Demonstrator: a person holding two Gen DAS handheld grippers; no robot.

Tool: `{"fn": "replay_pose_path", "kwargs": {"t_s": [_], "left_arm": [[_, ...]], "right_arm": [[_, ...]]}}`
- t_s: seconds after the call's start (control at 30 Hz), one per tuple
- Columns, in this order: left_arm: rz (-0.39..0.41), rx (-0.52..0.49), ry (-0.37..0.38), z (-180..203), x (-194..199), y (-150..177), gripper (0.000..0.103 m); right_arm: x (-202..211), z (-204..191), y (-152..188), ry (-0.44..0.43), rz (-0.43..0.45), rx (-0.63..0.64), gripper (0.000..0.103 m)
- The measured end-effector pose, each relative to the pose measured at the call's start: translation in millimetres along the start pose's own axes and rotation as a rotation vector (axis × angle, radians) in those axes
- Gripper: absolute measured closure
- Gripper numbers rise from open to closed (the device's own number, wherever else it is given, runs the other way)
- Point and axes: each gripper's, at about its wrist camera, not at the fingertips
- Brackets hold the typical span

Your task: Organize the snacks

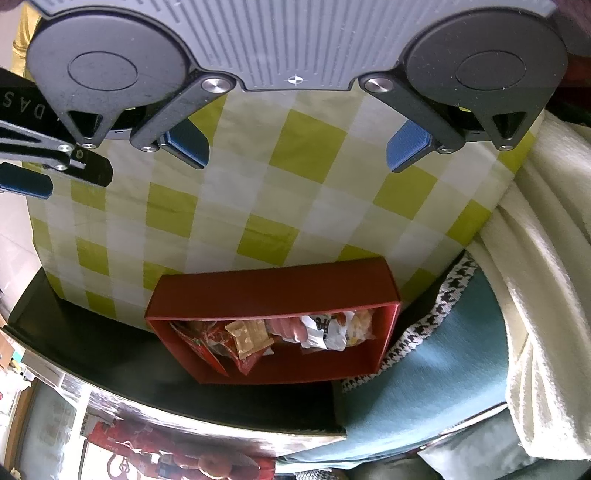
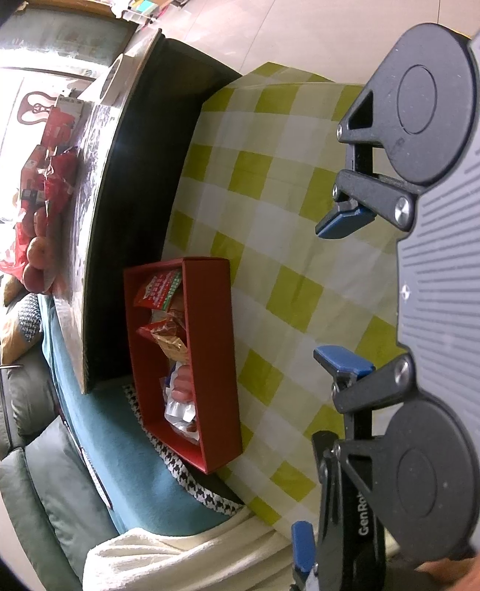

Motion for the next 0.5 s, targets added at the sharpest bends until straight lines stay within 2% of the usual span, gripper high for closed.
{"fn": "replay_pose_path", "kwargs": {"t_s": [0.5], "left_arm": [[0.039, -0.008, -0.021, -2.1, 3.8, 0.4, 0.000]], "right_arm": [[-1.6, -2.5, 1.2, -0.001, -0.003, 0.003, 0.038]]}}
Point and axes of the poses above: each gripper's, at about its wrist camera, not at the fingertips, and x roughly against the way its jaws point, z to its right, y to its underside, and after that the axes turned 14 degrees about -y, right-handed
